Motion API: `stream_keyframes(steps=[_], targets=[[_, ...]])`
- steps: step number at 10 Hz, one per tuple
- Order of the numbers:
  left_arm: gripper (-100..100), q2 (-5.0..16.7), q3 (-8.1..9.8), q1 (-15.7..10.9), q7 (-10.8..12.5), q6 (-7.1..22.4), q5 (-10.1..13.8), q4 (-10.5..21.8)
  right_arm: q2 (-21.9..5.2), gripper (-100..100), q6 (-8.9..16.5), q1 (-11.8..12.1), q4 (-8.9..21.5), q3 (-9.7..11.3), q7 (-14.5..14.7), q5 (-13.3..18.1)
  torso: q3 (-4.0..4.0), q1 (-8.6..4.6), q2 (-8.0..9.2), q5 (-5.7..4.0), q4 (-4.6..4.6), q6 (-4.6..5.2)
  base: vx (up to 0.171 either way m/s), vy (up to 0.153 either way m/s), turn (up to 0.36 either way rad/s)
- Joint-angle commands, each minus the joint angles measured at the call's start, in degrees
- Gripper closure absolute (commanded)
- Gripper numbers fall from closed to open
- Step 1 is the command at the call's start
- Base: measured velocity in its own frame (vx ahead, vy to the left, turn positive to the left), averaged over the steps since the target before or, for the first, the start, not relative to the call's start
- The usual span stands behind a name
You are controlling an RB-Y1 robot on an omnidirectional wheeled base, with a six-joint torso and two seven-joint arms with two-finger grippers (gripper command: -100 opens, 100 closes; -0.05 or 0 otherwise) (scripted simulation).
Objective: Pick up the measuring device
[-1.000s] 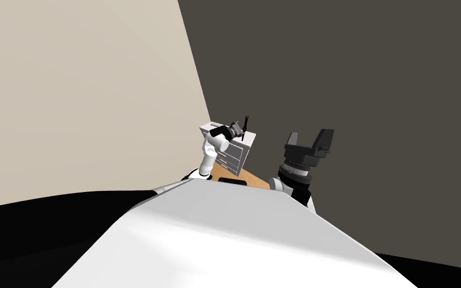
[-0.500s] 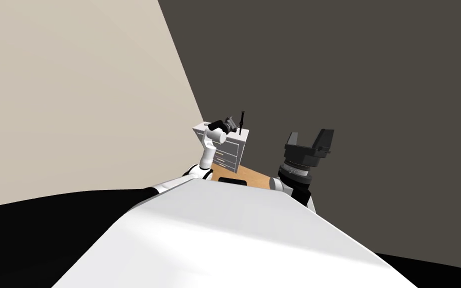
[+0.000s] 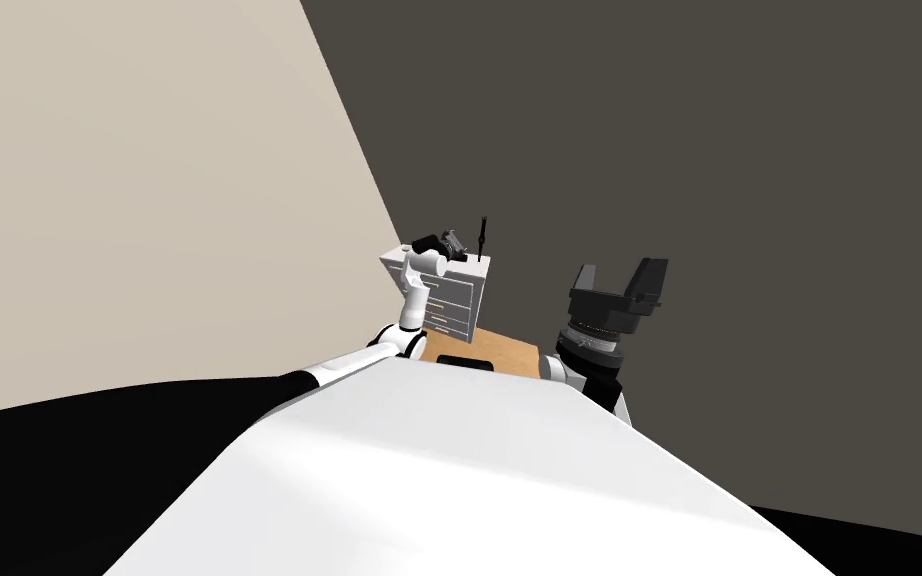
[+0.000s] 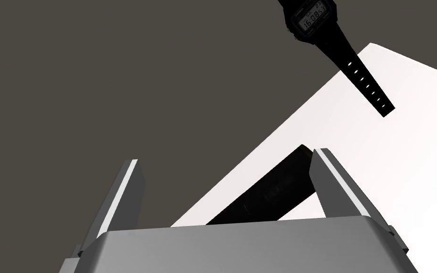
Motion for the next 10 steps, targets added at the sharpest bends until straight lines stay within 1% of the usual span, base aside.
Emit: stream_keyframes(steps=[1, 2, 3, 4, 5, 6, 7, 8, 9, 10], targets=[[-100, -0.03, 2.86, -2.86, -1.46, -2.58, -1.32, 2.86, 0.00, 0, 0.00, 0.00, 0.00, 0.00, 0.00, 0.00, 0.00, 0.00, 0.00, 0.00, 0.00, 0.00, -0.094, 0.020, -0.332], [-100, -0.03, 4.52, -3.29, -1.46, -2.58, -1.32, 4.91, 0.00, 0, 0.00, -0.02, 0.00, 0.01, 0.00, 0.00, 0.09, 0.00, 0.18, -0.02, 0.03, 0.09, -0.123, 0.030, -0.404], [-100, -0.03, 5.67, -3.29, -1.46, -2.58, -1.32, 6.82, 0.00, 0, 0.00, -0.02, 0.00, 0.01, 0.00, 0.00, 0.16, 0.03, 0.29, 0.00, 0.06, 0.06, -0.073, 0.024, -0.079], [-100, -0.01, 7.58, -5.85, -2.91, -4.97, -2.57, 8.65, 0.00, 0, 0.00, 0.00, 0.00, 0.00, 0.00, 0.00, 0.11, 0.08, 0.19, 0.01, 0.05, -0.01, -0.128, 0.027, -0.355], [-100, -0.01, 9.17, -6.51, -2.91, -4.97, -2.57, 9.98, 0.00, 0, 0.00, -0.02, 0.00, 0.01, 0.00, 0.00, 0.19, 0.06, 0.34, 0.00, 0.07, 0.08, -0.136, 0.048, -0.311], [-100, -0.01, 10.93, -6.51, -2.91, -4.97, -2.57, 11.19, 0.00, 0, 0.00, -0.02, 0.00, 0.00, 0.00, 0.00, 0.23, 0.13, 0.38, 0.02, 0.10, 0.03, -0.063, 0.024, -0.068], [-100, -0.01, 10.95, -6.51, -2.91, -4.97, -2.57, 12.52, 0.00, 0, 0.00, 0.00, 0.00, 0.00, 0.00, 0.00, 0.12, 0.13, 0.19, 0.03, 0.05, -0.02, -0.009, -0.001, 0.024], [-100, 0.02, 13.59, -9.58, -4.36, -7.37, -3.82, 14.62, 0.00, 0, 0.00, 0.00, 0.00, 0.00, 0.00, 0.00, 0.00, 0.06, -0.01, 0.01, 0.01, -0.01, -0.101, -0.002, -0.339], [-100, 0.02, 15.20, -9.73, -4.36, -7.37, -3.82, 16.04, 0.00, 0, 0.00, -0.02, 0.00, 0.00, 0.00, 0.00, 0.10, -0.02, 0.19, -0.02, 0.04, 0.07, -0.119, 0.017, -0.412], [-100, 0.02, 16.23, -9.73, -4.36, -7.37, -3.82, 17.98, 0.00, 0, 0.00, -0.02, 0.00, 0.00, 0.00, 0.00, 0.16, 0.03, 0.27, -0.01, 0.07, 0.05, -0.064, 0.022, -0.069]])
